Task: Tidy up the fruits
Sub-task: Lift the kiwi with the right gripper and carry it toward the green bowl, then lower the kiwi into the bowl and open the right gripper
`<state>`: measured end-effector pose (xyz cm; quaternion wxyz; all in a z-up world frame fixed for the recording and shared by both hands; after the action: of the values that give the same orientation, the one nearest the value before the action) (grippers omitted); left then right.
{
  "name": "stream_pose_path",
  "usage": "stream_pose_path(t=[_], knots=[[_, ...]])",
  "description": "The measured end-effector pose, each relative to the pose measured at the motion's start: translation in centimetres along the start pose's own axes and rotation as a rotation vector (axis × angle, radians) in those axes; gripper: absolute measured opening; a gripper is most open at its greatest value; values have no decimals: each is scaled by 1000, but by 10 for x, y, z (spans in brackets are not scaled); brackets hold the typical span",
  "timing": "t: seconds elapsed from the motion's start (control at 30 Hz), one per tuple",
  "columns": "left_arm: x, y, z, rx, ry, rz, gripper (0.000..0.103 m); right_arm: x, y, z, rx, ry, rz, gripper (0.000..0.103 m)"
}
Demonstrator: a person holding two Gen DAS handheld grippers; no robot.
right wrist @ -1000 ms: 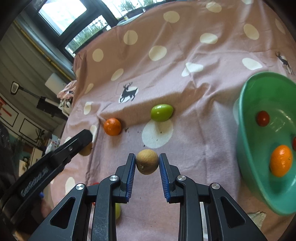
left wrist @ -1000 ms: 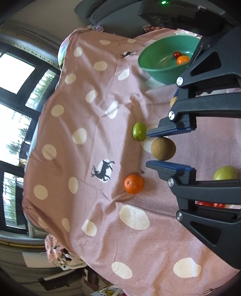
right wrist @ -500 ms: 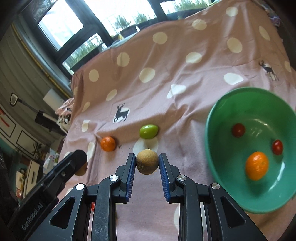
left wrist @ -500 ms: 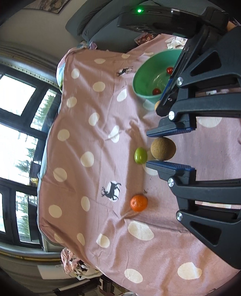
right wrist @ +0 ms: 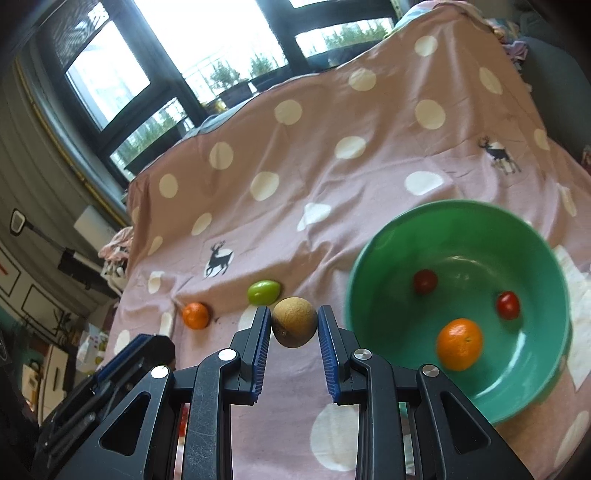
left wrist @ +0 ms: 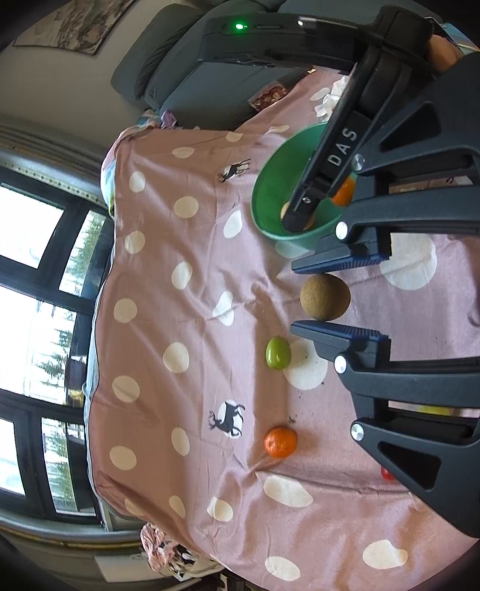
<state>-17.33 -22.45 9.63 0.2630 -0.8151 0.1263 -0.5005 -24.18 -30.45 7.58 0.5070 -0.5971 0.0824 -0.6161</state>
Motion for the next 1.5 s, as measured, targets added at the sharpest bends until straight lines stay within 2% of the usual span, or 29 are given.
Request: stream_pose_path(t=[0.4, 0.83, 1.13, 1.5], knots=[[-5, 22, -23, -52, 27, 48, 25, 13, -17, -36, -53, 75, -60, 28], [-14, 63, -63, -131, 86, 137, 25, 20, -28, -89, -155, 184, -92, 28], [-30, 98, -91, -165, 125, 219, 26, 19, -23, -126, -222, 264, -69, 28], [-48, 127, -106, -177, 132, 304, 26, 11, -12, -152, -244, 324, -18, 28]])
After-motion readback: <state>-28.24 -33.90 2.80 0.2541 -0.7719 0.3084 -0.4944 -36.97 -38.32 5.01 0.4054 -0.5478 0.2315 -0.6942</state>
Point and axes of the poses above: each gripper's, at about its wrist camera, not at the fingertips, and y roughly the way its jaws point, z to its left, x to its top, the point moved 9 cm from there along y, roughly the way its jaws point, and after that the axes turned 10 degrees about -x, right-handed, at the moved point
